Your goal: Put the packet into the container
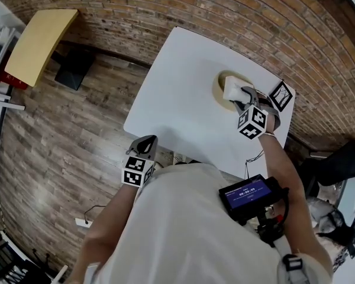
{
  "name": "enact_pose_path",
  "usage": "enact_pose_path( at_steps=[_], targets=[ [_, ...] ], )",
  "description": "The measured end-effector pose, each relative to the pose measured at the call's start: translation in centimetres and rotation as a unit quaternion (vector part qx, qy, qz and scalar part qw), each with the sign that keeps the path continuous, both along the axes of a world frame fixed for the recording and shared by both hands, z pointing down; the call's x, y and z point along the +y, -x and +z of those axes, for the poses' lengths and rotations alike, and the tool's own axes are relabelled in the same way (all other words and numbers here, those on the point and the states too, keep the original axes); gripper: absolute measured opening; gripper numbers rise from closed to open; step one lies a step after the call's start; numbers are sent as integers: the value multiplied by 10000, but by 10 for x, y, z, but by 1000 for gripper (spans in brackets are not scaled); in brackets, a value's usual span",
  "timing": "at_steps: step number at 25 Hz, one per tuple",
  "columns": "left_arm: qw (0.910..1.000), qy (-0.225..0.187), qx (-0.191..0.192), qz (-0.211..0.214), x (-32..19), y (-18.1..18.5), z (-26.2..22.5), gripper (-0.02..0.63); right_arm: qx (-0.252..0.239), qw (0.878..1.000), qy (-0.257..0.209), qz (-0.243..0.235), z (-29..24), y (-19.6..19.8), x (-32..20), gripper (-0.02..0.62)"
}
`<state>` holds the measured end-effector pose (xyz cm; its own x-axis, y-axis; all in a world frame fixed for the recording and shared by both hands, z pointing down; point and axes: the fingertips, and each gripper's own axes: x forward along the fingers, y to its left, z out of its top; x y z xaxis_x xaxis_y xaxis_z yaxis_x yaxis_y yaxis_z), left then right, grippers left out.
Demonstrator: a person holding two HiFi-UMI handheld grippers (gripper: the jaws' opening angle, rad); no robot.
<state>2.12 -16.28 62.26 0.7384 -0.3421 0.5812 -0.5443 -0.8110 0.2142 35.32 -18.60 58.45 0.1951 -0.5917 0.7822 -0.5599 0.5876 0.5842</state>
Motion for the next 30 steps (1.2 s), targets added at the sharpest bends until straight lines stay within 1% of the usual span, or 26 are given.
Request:
enact_pose_path(
  at_steps=[6, 11, 19, 26, 30],
  targets=[
    [9999, 69, -114, -91, 0, 3, 0, 9, -205, 9986, 241, 425, 17, -26, -10, 232],
    [9995, 124, -218, -186, 1, 10, 2, 9, -342, 9962, 574, 559, 36, -33, -14, 232],
    [9990, 169, -326, -248, -1, 11, 5, 9, -265, 9932, 1068, 381, 68, -32, -16, 232],
    [9986, 199, -420, -257, -1, 13, 4, 9, -271, 9919, 1212, 268, 81, -32, -18, 232],
    [9984, 220, -482, -205, 0, 7, 7, 9, -306, 9901, 1354, 185, 91, -35, -17, 233]
  ],
)
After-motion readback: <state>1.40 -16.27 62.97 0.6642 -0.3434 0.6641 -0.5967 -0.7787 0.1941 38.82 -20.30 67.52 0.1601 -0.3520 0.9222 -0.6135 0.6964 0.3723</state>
